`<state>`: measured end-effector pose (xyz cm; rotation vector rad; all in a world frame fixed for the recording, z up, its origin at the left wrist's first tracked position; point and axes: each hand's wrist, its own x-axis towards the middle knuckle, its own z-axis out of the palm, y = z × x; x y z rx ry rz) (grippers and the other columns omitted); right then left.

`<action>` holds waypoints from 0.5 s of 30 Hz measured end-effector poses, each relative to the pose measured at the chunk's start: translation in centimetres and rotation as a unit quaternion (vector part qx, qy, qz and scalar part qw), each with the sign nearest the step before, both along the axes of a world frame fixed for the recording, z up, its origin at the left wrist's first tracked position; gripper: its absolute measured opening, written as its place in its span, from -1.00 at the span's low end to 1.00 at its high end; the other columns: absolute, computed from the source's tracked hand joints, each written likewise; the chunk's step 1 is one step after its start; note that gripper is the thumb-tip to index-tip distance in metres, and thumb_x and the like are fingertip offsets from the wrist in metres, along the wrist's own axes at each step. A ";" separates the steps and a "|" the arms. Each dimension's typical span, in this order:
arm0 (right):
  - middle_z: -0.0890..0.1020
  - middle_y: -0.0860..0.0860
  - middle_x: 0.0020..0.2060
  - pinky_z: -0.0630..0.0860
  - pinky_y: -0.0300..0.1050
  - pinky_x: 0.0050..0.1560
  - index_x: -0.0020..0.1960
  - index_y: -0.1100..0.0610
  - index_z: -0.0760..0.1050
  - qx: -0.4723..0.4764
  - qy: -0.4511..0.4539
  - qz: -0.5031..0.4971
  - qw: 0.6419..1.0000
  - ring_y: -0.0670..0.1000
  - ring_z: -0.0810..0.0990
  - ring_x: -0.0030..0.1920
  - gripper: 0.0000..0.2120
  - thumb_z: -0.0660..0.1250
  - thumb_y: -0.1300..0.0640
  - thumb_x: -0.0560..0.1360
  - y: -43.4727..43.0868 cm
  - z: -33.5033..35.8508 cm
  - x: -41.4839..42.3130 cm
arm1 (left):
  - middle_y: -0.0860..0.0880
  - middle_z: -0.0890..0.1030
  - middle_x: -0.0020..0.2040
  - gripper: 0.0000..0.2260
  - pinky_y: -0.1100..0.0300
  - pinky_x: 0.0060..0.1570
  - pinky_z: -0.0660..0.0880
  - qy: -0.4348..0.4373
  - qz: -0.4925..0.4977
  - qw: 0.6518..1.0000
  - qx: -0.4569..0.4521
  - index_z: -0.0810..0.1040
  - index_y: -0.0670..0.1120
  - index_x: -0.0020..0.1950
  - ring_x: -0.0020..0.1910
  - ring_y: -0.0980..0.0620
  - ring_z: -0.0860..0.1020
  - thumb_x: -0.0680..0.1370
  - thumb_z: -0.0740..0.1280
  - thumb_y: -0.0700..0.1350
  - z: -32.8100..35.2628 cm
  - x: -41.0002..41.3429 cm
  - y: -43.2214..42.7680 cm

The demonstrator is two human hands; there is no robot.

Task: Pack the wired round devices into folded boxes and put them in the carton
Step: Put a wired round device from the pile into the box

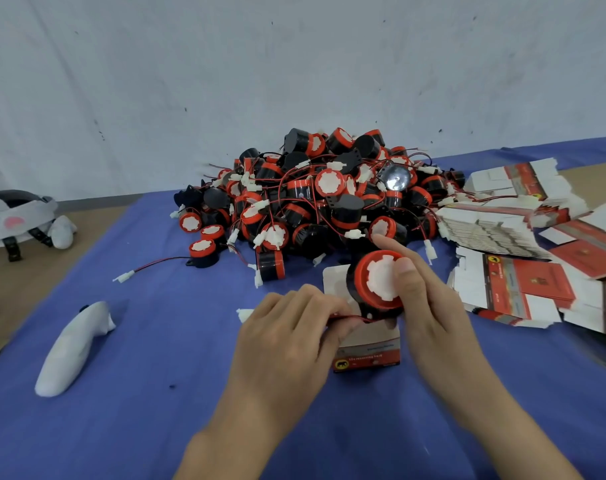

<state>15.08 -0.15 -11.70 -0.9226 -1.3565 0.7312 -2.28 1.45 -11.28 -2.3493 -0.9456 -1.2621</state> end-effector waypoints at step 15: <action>0.71 -0.10 0.07 0.59 -0.30 0.00 0.19 -0.09 0.59 -0.054 -0.001 0.073 0.996 -0.09 0.69 0.07 -0.72 0.36 -0.09 0.50 -0.8 1.0 0.5 | 0.39 0.48 -0.01 -0.64 0.18 -0.07 0.52 -0.095 -0.050 0.963 -0.247 0.15 0.58 0.28 -0.01 0.18 0.53 0.51 0.14 0.38 -0.3 0.4 -1.1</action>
